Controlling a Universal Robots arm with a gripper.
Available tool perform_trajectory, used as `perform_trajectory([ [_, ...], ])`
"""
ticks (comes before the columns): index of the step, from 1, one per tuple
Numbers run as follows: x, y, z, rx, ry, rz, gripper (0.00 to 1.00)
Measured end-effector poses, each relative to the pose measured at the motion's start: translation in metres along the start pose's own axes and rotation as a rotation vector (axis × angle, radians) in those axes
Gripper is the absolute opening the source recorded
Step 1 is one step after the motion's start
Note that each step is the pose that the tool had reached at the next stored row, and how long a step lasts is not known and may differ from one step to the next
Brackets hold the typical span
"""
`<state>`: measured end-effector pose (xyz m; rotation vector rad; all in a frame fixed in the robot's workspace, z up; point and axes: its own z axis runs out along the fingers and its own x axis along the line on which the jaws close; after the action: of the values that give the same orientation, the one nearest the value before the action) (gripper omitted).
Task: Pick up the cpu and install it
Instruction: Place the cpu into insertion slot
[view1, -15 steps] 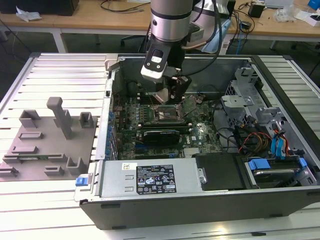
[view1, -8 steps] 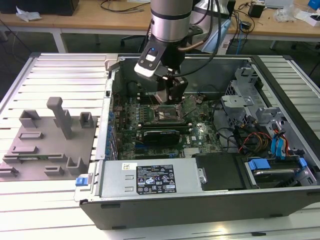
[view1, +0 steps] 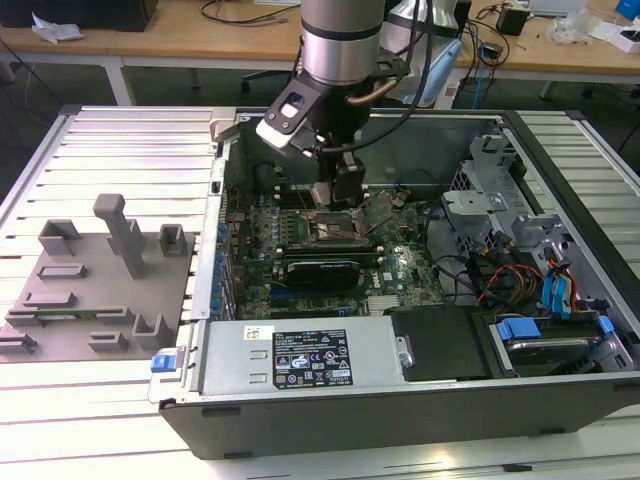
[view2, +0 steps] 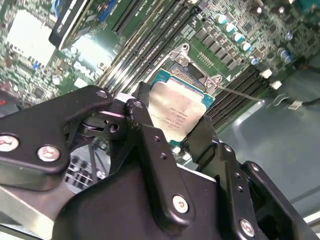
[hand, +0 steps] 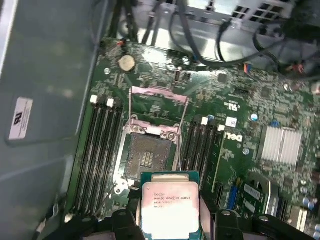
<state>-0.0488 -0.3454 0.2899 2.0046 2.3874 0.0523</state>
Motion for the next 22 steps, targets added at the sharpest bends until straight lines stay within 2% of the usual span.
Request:
perform_trajectory([
  [6, 0.0000, -0.0001, 0.0016, -0.0003, -0.0048, 0.117, 0.55],
  [12, 0.0000, -0.0001, 0.0017, -0.0005, -0.0049, 0.119, 0.55],
  [15, 0.0000, -0.0002, 0.0023, -0.0044, -0.0054, 0.121, 0.55],
  [18, 0.0000, -0.0002, 0.0023, -0.0046, -0.0054, 0.121, 0.55],
  [19, 0.0000, -0.0003, 0.0025, -0.0069, -0.0057, 0.122, 0.55],
  [21, 0.0001, -0.0003, 0.0034, -0.0210, -0.0072, 0.121, 0.55],
  [22, 0.0000, -0.0003, 0.0034, -0.0212, -0.0072, 0.121, 0.55],
])
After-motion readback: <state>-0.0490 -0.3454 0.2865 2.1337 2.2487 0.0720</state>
